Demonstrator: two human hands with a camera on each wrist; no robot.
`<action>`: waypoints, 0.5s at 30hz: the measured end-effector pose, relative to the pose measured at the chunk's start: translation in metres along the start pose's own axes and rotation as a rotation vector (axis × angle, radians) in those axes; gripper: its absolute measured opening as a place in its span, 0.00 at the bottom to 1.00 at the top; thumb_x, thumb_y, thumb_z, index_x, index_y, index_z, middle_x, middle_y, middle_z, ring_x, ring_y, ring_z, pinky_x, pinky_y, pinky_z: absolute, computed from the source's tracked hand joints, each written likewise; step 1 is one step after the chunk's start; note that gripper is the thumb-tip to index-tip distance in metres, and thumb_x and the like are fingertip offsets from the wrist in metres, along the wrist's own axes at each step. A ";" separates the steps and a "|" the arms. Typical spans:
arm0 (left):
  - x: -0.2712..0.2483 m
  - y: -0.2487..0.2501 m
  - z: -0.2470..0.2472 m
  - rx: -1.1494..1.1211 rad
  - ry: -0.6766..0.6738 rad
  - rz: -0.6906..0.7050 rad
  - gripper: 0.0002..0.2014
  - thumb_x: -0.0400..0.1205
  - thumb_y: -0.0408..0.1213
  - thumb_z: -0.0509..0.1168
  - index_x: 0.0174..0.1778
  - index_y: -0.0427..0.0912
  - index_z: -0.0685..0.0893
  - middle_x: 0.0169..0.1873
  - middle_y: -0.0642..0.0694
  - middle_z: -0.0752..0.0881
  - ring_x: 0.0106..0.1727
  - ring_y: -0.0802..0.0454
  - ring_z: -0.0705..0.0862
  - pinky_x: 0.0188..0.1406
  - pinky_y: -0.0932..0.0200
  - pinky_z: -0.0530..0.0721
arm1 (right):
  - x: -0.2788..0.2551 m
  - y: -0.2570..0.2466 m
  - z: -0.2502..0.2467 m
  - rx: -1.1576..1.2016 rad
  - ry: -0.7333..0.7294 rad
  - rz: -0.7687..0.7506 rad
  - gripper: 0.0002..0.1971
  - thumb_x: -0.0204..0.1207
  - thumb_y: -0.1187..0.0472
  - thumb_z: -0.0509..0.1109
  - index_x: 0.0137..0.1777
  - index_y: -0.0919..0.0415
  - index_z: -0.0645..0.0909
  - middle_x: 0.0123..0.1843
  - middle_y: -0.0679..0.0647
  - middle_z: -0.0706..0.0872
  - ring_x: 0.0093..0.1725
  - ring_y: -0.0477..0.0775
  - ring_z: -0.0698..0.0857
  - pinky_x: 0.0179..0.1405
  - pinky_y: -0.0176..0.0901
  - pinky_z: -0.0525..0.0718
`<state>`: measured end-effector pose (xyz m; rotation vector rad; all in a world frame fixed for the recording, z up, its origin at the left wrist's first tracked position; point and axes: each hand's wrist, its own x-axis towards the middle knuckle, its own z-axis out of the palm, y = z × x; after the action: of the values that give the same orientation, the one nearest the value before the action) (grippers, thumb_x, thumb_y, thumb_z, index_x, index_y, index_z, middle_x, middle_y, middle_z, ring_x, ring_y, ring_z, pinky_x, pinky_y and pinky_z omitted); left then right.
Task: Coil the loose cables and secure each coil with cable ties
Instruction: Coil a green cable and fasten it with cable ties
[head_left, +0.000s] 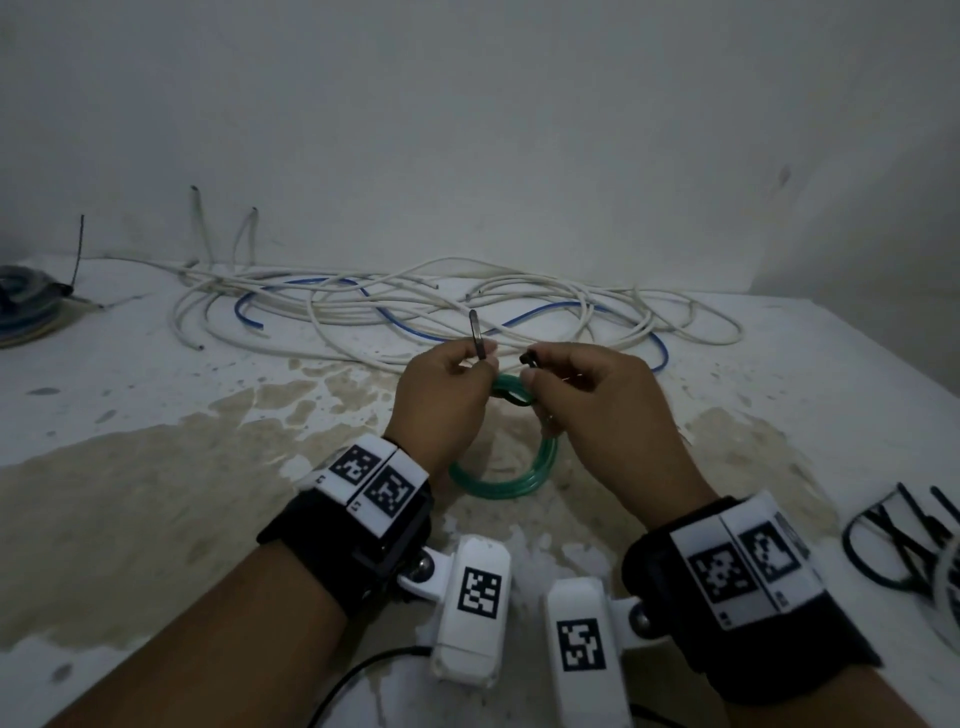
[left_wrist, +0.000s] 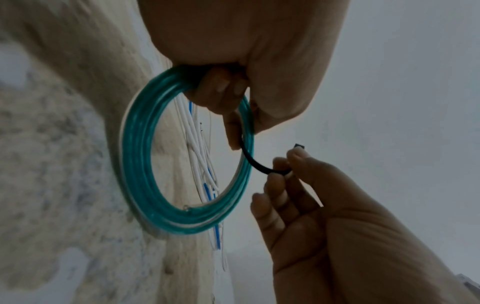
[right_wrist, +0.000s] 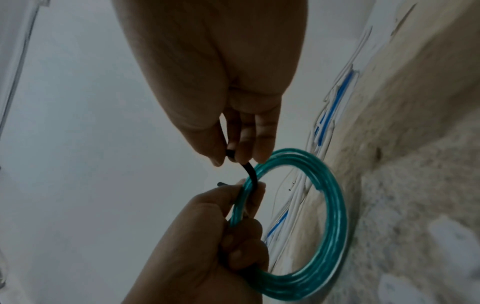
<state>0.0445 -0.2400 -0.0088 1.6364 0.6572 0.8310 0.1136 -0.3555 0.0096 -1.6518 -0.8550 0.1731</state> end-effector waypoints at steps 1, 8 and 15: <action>0.000 0.000 0.000 0.027 -0.006 0.013 0.11 0.82 0.35 0.65 0.59 0.48 0.86 0.31 0.50 0.86 0.26 0.60 0.79 0.25 0.67 0.76 | -0.001 0.000 -0.001 -0.024 0.015 -0.015 0.09 0.75 0.64 0.72 0.53 0.57 0.88 0.36 0.44 0.87 0.30 0.36 0.83 0.32 0.31 0.81; -0.004 0.000 0.002 0.172 -0.103 0.102 0.11 0.83 0.34 0.63 0.55 0.45 0.89 0.36 0.55 0.89 0.38 0.57 0.89 0.47 0.61 0.86 | 0.000 0.002 -0.005 -0.093 0.143 -0.053 0.13 0.77 0.62 0.71 0.60 0.58 0.85 0.45 0.50 0.89 0.42 0.48 0.86 0.51 0.50 0.87; -0.009 0.004 0.002 0.302 -0.206 0.165 0.11 0.83 0.34 0.62 0.52 0.46 0.90 0.26 0.59 0.85 0.29 0.69 0.83 0.30 0.77 0.76 | -0.001 0.004 -0.006 -0.096 0.170 -0.086 0.10 0.78 0.62 0.70 0.57 0.59 0.87 0.39 0.46 0.85 0.38 0.42 0.82 0.48 0.39 0.83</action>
<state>0.0403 -0.2492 -0.0070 2.0408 0.5247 0.6906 0.1178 -0.3608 0.0076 -1.6886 -0.8129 -0.0682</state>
